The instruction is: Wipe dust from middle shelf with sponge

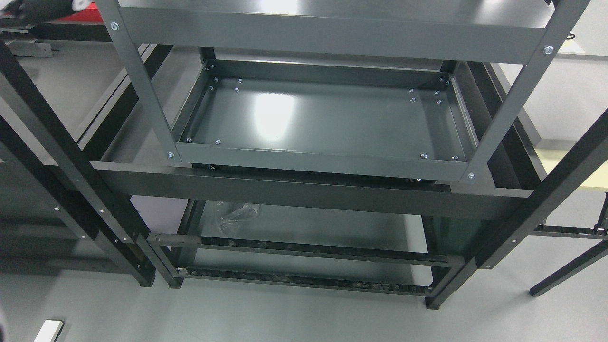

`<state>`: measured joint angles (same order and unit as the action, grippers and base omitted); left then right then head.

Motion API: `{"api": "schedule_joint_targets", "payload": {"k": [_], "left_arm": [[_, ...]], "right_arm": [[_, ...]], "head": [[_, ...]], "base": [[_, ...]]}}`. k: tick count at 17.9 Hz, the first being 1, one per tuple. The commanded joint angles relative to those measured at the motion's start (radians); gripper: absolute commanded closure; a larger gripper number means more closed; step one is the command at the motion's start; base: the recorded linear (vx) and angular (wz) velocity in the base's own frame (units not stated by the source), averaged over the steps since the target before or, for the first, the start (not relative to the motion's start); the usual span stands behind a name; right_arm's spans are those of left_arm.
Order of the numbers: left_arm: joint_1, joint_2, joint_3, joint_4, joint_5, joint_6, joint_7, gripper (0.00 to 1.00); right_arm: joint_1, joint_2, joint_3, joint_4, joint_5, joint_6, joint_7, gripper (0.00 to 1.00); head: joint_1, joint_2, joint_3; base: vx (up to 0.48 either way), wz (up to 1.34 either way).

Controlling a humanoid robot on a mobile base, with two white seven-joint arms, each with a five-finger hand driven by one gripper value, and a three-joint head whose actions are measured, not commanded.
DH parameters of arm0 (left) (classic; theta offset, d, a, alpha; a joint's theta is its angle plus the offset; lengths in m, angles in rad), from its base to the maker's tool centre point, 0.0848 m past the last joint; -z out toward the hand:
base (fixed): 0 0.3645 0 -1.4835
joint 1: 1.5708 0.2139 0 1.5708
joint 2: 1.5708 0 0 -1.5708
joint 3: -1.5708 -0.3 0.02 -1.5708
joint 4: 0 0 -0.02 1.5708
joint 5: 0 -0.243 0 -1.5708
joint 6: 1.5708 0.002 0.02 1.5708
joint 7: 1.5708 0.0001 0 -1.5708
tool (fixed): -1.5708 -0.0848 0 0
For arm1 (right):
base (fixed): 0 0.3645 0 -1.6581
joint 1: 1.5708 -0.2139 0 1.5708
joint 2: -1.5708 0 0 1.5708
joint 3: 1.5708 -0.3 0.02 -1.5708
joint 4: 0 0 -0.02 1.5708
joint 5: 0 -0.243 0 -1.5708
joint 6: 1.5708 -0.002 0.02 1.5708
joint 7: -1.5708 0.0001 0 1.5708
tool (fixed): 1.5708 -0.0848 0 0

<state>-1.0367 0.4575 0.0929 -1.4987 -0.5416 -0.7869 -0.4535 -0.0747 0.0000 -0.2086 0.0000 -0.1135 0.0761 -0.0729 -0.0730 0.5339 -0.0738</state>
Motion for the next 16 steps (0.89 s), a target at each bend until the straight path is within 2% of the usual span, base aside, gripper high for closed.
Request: {"api": "schedule_joint_targets", "payload": {"k": [1,4,5,8,11,16], "left_arm": [[-0.149,-0.440,-0.300,0.037,-0.270,0.002,0.012,0.99],[-0.175,-0.440,-0.566,0.087,-0.356,0.002,0.151,1.00],[-0.177,-0.440,-0.628,0.089,-0.365,0.002,0.159,0.99],[-0.181,-0.440,-0.813,0.107,-0.391,0.101,0.211,0.99],[-0.187,-0.440,-0.907,0.182,-0.397,0.211,0.260,0.99],[-0.187,-0.440,-0.882,0.226,-0.414,0.218,0.265,0.99]], "right_arm": [[0.000,-0.017,0.000,-0.017,0.000,0.001,-0.001,0.00],[0.000,-0.017,0.000,-0.017,0.000,0.001,-0.001,0.00],[0.000,-0.017,0.000,-0.017,0.000,0.001,-0.001,0.00],[0.000,-0.017,0.000,-0.017,0.000,0.001,-0.001,0.00],[0.000,-0.017,0.000,-0.017,0.000,0.001,-0.001,0.00],[0.000,-0.017,0.000,-0.017,0.000,0.001,-0.001,0.00]], "head": [[0.0000,0.000,0.000],[0.0000,0.000,0.000],[0.0000,0.000,0.000],[0.0000,0.000,0.000],[0.0000,0.000,0.000],[0.0000,0.000,0.000]], "base": [[0.000,0.00],[0.000,0.00],[0.003,-0.02],[0.000,0.00],[0.000,0.00],[0.000,0.00]]}}
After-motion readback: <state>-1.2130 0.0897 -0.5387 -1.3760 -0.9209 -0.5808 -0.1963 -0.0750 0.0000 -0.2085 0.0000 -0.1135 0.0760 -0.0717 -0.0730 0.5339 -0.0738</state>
